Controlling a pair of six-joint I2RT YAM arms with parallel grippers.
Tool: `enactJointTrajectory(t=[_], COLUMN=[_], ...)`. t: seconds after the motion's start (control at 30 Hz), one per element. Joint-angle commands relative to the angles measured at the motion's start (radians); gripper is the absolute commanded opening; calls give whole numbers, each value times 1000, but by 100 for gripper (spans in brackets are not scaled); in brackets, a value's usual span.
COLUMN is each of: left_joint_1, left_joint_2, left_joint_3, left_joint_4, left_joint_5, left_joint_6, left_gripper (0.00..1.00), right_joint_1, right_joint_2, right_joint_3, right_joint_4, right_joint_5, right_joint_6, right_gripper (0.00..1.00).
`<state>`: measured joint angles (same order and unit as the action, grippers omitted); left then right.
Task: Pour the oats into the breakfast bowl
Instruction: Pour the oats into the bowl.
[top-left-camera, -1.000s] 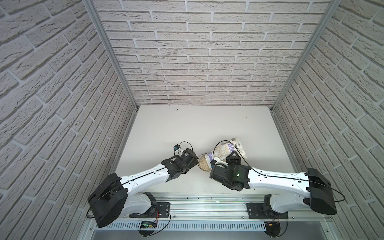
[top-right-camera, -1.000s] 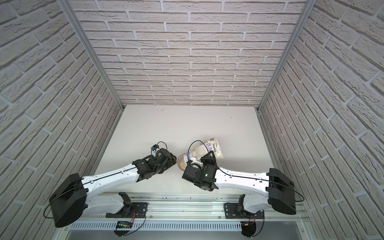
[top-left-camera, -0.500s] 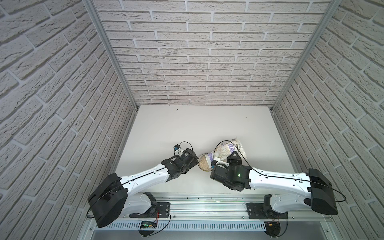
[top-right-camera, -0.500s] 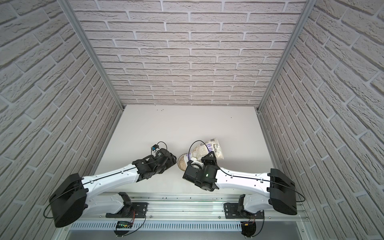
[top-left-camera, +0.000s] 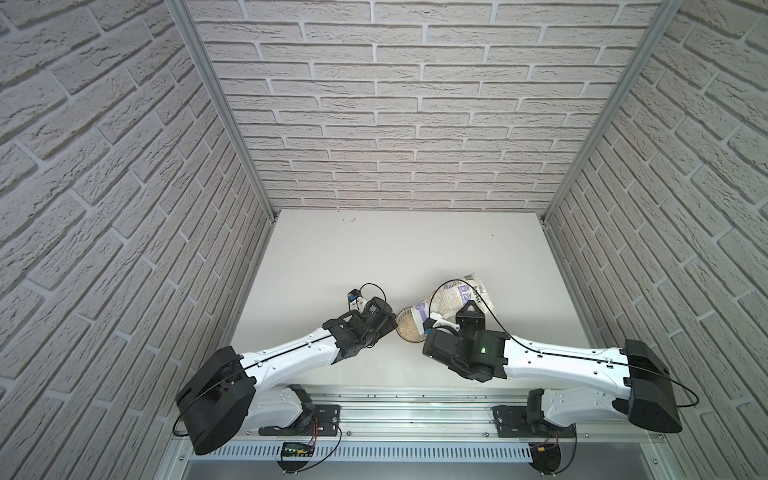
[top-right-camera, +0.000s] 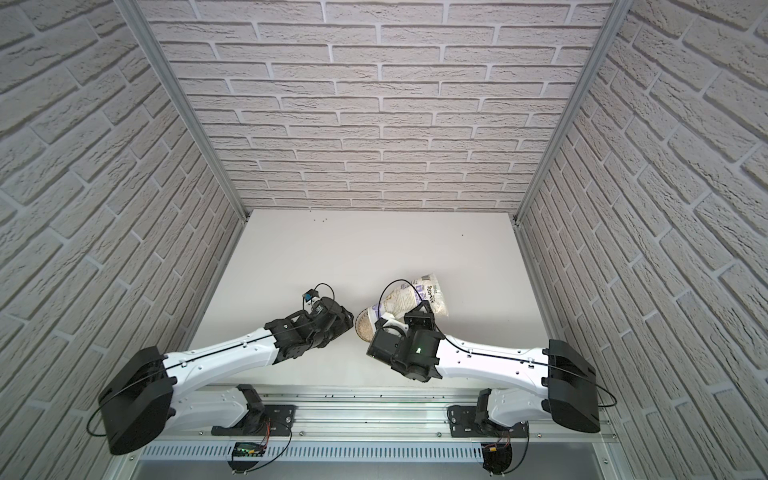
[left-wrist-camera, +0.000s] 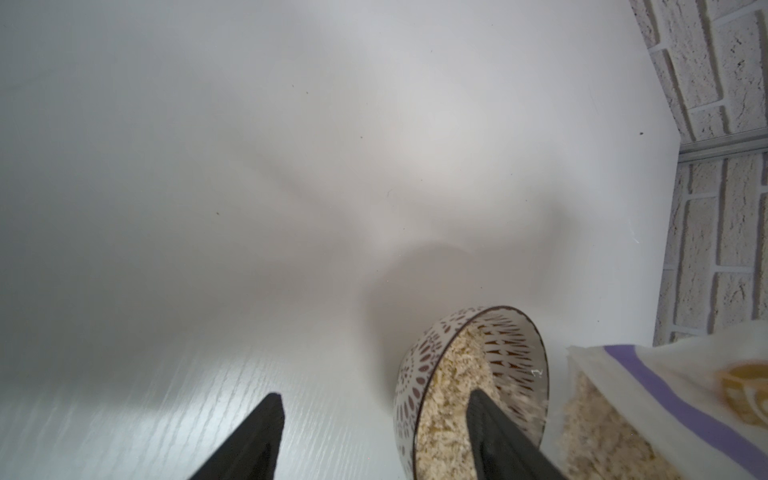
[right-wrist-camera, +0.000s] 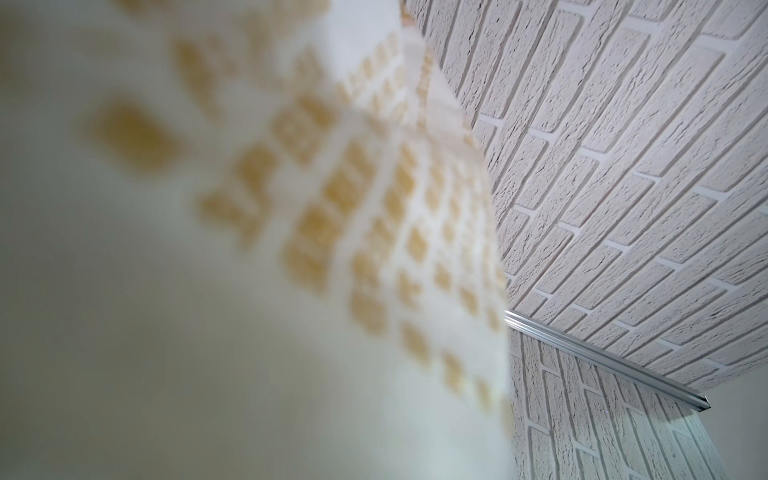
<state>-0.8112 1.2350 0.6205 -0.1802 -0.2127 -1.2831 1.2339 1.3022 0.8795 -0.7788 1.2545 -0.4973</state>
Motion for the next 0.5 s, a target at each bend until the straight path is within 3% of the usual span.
enactJointTrajectory(t=[0.0,0.07,0.13,0.17,0.23,0.27,0.3,0.33,0.4,0.47], left_joint_1=[-4,-4,-4,-4,-5,-5,-4,-3,-4,-4], left_joint_2=[-3,-4,-5,-5,-8,-10,-13,-19,-30,-38], left_joint_3=[-5,-3,-1,-1,1,1,-1,-5,-17,-23], left_joint_4=[13,13,12,10,4,-1,-4,-4,0,4], left_joint_5=[-9,-8,-10,-11,-11,-11,-12,-15,-22,-29], left_joint_6=[-4,-1,4,3,5,5,4,3,-4,-7], left_gripper=[72,72,72,72,72,72,72,72,72,72], right_joint_1=[-11,-11,-20,-20,-21,-17,-16,-18,-19,-15], right_joint_2=[-29,-25,-33,-21,16,6,-1,-1,28,41], right_joint_3=[17,-31,90,85,-35,-19,38,72,24,26], right_joint_4=[55,163,-43,-35,157,165,47,-18,32,24], right_joint_5=[188,250,161,153,237,215,181,141,162,162], right_joint_6=[22,-114,145,148,-87,-75,109,149,66,112], right_gripper=[3,4,4,4,3,4,3,4,3,3])
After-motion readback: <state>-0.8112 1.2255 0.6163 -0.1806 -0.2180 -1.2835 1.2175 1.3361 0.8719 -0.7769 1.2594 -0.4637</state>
